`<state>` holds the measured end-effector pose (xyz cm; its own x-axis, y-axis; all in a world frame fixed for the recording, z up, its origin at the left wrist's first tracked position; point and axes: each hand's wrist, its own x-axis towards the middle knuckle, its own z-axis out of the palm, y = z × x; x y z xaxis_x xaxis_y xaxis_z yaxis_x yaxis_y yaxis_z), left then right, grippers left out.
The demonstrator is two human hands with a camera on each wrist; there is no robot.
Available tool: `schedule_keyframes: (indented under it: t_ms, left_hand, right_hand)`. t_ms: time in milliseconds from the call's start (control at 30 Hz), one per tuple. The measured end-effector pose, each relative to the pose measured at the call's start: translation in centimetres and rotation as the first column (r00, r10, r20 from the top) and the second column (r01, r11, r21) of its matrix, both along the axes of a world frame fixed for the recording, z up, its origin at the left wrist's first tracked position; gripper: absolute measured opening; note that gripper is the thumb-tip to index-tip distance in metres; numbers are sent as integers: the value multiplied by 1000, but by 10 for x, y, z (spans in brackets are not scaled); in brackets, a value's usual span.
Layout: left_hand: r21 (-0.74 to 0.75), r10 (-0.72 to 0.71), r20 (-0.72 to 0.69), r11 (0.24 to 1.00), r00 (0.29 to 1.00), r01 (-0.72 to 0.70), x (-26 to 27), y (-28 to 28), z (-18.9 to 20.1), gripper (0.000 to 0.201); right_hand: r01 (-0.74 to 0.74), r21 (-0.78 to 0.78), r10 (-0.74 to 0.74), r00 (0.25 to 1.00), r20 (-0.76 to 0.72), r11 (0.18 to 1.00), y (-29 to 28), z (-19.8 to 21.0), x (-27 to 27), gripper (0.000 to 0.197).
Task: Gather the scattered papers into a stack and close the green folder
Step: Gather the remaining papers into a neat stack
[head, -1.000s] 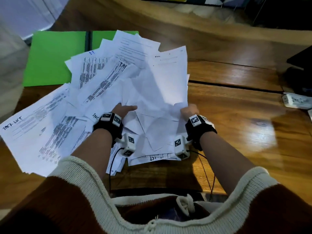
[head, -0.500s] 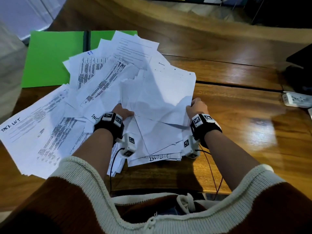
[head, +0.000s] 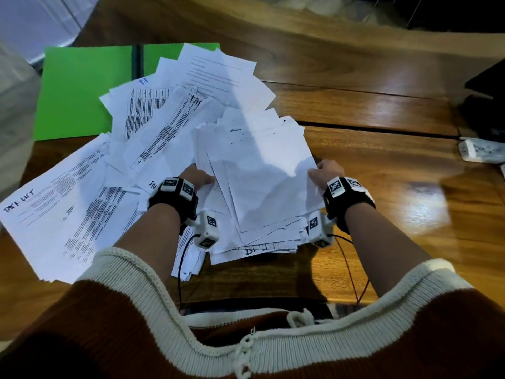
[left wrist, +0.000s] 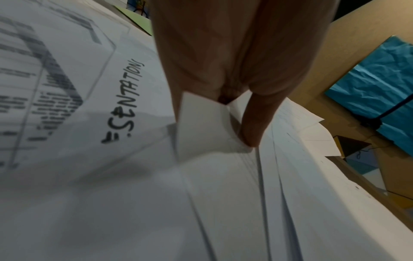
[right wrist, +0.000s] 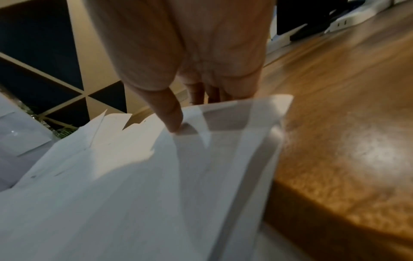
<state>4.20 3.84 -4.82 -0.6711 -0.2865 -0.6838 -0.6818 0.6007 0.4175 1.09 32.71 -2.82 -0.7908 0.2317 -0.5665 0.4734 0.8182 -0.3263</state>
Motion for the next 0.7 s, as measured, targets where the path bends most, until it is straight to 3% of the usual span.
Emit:
schedule_keyframes:
  t_ms: [100,200,333,400,433,500,600,700]
  left_hand:
    - [31,29,3,999,1000,-29,-1,-1,-1,59]
    - [54,37,-3,998,999,-37,1,-2,-1,54]
    - [142,128,-23,982,991,-124,1,-10,-11,57]
    - [189,176,-20,967,984,-169,1,-12,-15,59]
    - [225,207,-16,954,978,-199,1,-12,-15,61]
    - [337,316,-4,894,949,-296,6,-5,-5,65]
    - [468,415,57,792,908,-392,10,2,0,64]
    - [426,391,66,821,918,-380,7,-1,-3,79]
  right_hand:
    - [55,-73,-55,998,14,996,-9,-3,4,38]
    - [55,-112,-56,998,-3,992,-11,-4,2,26]
    - [191,-148,-198,980,-32,970,2,-3,-2,29]
    - [216,-171,-224,974,-24,961,7,-3,2,15]
    - [209,-185,-213,977,-3,960,6,-2,6,11]
    - [166,-192,-155,986,68,967,-5,-5,11,27]
    - [32,-111,-24,997,71,993,-30,-5,16,12]
    - [-106,-44,108,993,41,993,-46,-2,22,26]
